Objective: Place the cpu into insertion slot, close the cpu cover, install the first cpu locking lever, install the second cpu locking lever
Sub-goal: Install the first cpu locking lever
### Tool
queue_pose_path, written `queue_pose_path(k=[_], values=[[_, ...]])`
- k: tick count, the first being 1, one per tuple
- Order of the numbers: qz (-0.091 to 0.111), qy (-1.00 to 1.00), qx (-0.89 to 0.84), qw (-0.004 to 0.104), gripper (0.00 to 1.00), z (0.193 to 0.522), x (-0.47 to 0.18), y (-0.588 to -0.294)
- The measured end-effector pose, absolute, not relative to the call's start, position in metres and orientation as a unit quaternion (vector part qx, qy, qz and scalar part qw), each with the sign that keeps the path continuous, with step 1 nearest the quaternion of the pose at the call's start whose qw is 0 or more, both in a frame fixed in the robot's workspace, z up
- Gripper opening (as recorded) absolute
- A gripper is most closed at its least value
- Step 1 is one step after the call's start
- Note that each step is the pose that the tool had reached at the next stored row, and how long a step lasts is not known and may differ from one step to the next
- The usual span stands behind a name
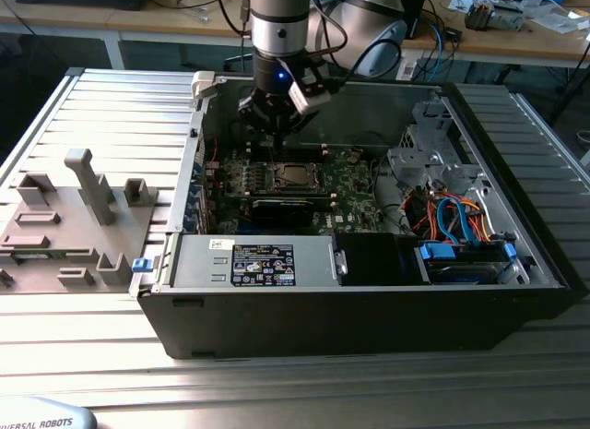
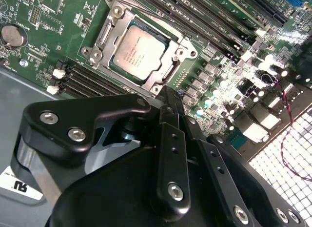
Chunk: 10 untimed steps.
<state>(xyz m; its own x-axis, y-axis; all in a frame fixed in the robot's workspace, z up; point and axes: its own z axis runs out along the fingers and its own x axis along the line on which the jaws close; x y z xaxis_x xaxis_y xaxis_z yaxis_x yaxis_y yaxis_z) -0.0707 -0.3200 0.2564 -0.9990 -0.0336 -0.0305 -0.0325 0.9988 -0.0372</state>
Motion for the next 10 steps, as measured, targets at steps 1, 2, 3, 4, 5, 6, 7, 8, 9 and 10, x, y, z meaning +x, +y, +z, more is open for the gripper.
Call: queue_pose_path(k=[1, 2, 3, 4, 5, 6, 7, 8, 9, 10], values=[[-0.018, 1.0, -0.017, 0.016, 0.11, 0.2564, -0.0715, -0.32], [-0.018, 1.0, -0.017, 0.016, 0.11, 0.2564, -0.0722, -0.32], [-0.018, 1.0, -0.017, 0.016, 0.11, 0.2564, -0.0728, -0.32], [-0.018, 1.0, -0.017, 0.016, 0.11, 0.2565, -0.0734, -0.32], [-0.018, 1.0, -0.017, 0.016, 0.11, 0.2564, -0.074, -0.32], [-0.018, 1.0, -0.017, 0.016, 0.11, 0.2564, -0.0747, -0.3201], [-0.018, 1.0, -0.017, 0.016, 0.11, 0.2564, -0.0751, -0.32], [-0.018, 1.0, -0.017, 0.016, 0.11, 0.2564, -0.0756, -0.32], [-0.018, 1.0, -0.017, 0.016, 0.11, 0.2564, -0.076, -0.3201], [-0.018, 1.0, -0.017, 0.016, 0.11, 0.2564, -0.0763, -0.32]])
